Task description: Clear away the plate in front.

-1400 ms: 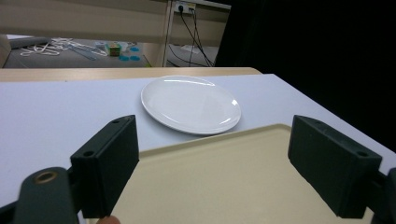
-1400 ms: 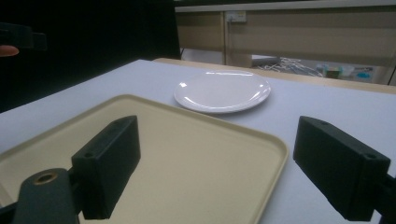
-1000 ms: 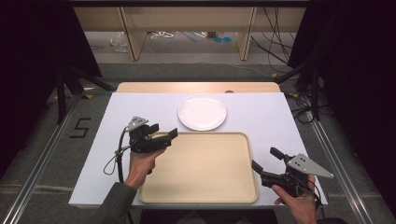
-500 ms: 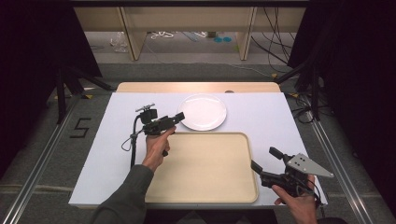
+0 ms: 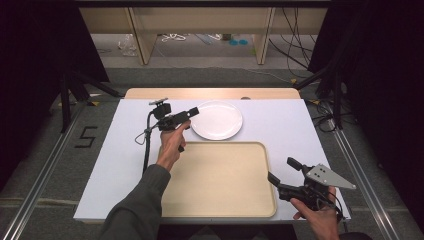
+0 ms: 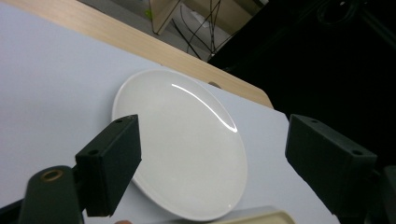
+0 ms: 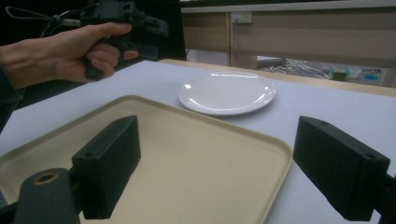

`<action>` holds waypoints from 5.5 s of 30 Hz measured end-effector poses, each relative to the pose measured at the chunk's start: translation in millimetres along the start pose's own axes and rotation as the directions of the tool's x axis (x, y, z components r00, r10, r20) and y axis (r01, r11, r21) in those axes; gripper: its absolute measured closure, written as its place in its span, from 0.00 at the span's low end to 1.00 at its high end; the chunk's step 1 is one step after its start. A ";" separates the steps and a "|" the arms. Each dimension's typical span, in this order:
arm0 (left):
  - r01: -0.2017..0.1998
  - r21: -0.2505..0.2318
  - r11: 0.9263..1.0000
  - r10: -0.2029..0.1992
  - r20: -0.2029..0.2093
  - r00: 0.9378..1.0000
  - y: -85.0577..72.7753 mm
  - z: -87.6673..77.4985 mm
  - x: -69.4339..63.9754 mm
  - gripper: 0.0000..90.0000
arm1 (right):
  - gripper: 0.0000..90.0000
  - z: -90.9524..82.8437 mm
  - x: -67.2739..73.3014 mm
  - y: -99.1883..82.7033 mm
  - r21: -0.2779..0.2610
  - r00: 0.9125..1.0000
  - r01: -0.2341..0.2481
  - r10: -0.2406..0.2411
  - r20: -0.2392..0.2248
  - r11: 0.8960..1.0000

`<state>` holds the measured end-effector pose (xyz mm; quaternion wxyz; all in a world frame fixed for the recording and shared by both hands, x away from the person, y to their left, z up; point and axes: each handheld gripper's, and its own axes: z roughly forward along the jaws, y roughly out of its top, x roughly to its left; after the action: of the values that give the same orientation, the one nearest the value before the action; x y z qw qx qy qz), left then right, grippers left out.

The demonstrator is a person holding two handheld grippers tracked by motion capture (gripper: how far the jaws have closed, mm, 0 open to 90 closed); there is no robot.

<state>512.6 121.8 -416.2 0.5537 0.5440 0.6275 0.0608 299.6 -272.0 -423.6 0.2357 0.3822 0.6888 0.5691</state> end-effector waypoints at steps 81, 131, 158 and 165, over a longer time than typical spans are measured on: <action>0.420 -0.113 0.900 -0.429 -0.069 0.901 -52.9 74.5 40.2 0.35 | 0.19 -6.5 -0.8 3.0 0.018 1.000 0.010 -0.010 -0.014 1.000; 0.583 -0.221 0.782 -0.606 -0.048 0.794 -64.4 69.9 44.0 0.96 | 0.19 -7.5 -3.5 4.8 -0.021 1.000 0.008 -0.009 -0.029 1.000; 0.631 -0.214 0.746 -0.622 0.114 0.774 -67.1 42.2 53.5 0.95 | 0.20 -7.0 -3.7 4.6 -0.031 1.000 0.004 -0.005 -0.030 0.999; 0.659 -0.233 0.715 -0.644 0.146 0.751 -70.3 25.4 50.5 0.95 | 0.20 -7.2 -4.0 4.5 -0.038 1.000 0.001 -0.002 -0.027 0.999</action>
<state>499.0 118.2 -505.4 0.6251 0.2088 0.7490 -0.0680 297.7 -279.3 -418.0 0.2339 0.3692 0.6812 0.5873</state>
